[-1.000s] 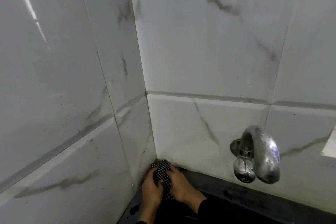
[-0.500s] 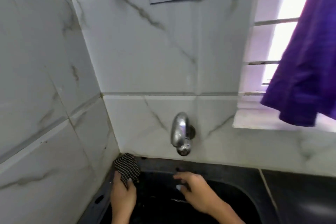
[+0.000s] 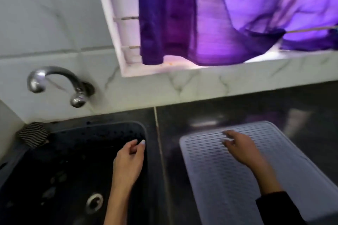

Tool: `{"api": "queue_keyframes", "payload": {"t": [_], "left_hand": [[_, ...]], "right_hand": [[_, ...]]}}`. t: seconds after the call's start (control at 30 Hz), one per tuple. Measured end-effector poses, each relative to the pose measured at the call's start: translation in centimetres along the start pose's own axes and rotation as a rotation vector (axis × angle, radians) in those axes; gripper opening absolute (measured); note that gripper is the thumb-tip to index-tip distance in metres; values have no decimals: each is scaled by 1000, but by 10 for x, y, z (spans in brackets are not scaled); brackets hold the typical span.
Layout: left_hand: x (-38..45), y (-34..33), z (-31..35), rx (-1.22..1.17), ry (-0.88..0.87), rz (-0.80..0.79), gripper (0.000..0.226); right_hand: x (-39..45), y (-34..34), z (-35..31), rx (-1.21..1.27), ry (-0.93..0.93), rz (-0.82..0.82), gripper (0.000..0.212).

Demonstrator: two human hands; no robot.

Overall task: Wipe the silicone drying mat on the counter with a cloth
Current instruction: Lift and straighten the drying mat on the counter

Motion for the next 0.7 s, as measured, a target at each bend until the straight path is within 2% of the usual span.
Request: {"api": "queue_keyframes", "payload": {"t": [0.07, 0.17, 0.33, 0.5, 0.7], "left_hand": [[-16, -41, 6, 23, -3, -49, 38], [-34, -97, 6, 157, 37, -92, 48], [-47, -155, -5, 401, 111, -159, 55], [-45, -164, -14, 496, 177, -112, 66], [-34, -163, -14, 564, 220, -141, 75]], "right_hand": [[-8, 20, 44, -8, -78, 11, 37], [-20, 48, 106, -37, -209, 31, 38], [-31, 82, 179, -104, -404, 86, 41], [-27, 97, 230, -165, -557, 143, 50], [-15, 96, 248, -149, -710, 184, 53]]}}
Point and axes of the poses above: each hand's wrist, its own x-axis towards the middle knuckle, its own y-axis out of the back of the hand, z = x × y, the point moved 8 cm from there along x, towards the middle knuckle, and after that the axes turned 2 degrees about -z, right-handed, at the moved point
